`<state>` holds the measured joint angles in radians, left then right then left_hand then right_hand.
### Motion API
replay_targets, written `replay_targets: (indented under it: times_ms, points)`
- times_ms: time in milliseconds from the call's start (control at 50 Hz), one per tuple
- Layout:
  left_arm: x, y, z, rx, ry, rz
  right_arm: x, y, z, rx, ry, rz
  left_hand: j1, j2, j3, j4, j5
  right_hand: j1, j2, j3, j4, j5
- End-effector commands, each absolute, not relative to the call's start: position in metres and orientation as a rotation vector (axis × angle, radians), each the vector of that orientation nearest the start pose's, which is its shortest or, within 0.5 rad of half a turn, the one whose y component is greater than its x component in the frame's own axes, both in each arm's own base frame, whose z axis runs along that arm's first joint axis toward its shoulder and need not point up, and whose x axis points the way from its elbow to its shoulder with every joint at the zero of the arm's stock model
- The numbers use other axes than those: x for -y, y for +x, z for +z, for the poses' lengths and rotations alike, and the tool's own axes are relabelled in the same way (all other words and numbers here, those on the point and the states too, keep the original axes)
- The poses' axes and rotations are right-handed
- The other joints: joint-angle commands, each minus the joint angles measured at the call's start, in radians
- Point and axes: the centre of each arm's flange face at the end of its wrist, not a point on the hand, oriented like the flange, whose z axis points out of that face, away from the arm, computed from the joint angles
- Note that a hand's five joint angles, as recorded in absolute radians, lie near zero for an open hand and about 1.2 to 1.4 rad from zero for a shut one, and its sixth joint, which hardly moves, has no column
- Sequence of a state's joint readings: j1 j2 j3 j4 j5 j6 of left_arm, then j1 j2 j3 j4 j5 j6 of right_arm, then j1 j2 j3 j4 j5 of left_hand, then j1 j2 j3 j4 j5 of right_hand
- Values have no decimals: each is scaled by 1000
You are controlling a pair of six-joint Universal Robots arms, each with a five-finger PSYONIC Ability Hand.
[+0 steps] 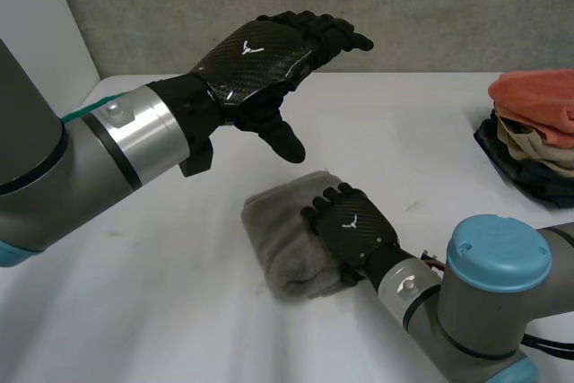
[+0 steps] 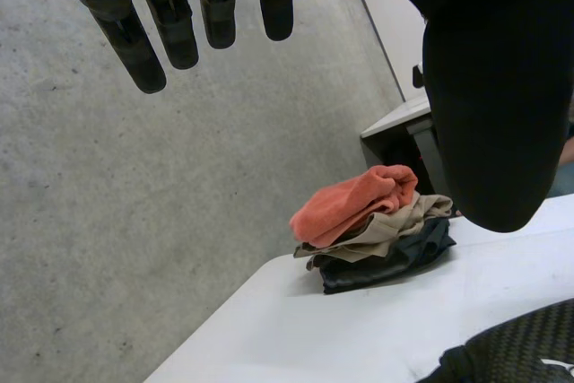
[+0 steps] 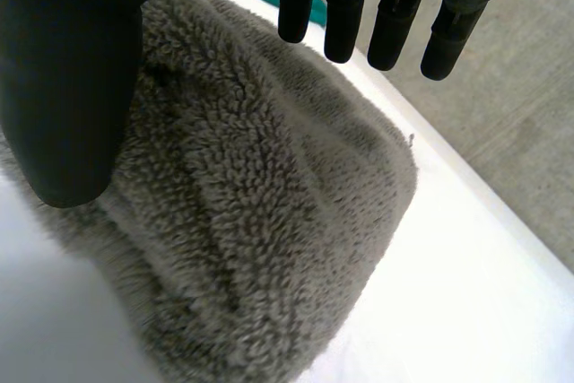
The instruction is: Fold the laundry.
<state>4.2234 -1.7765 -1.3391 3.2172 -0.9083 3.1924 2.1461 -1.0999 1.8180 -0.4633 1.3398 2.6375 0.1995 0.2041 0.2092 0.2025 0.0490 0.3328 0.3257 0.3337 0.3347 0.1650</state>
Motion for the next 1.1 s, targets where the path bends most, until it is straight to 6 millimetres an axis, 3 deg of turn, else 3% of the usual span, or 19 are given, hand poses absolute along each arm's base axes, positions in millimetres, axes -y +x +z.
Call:
replay_targets:
  times_ms: [20,280,380,460,580,760,1100]
  points:
    - [215,-327,319,1402,-1033,1639,202,314,116,-1864,-1370,-1767,-25,-30,-35,-28,-49,99,106,98,97,92]
    - [214,-328,317,1407,-1034,1630,208,314,115,-1883,-1367,-1769,-25,-30,-35,-28,-49,152,159,151,150,145]
    - [213,-328,318,1405,-1034,1632,201,311,121,-1899,-1380,-1742,-25,-30,-35,-28,-49,-45,-38,-46,-47,-52]
    - [213,-328,318,1403,-1034,1634,198,306,130,-1915,-1378,-1733,-25,-30,-35,-28,-49,-66,-59,-67,-68,-72]
    - [213,-328,318,1400,-1036,1632,194,304,126,-1936,-1391,-1693,-25,-30,-35,-28,-49,-69,-62,-70,-71,-75]
    - [213,-328,316,1407,-1033,1624,200,309,109,-1934,-1442,-1685,-25,-30,-35,-28,-49,-16,-9,-17,-18,-23]
    - [214,-328,317,1409,-1028,1622,216,320,113,-1838,-1440,-1806,-25,-30,-35,-28,-49,207,214,206,205,201]
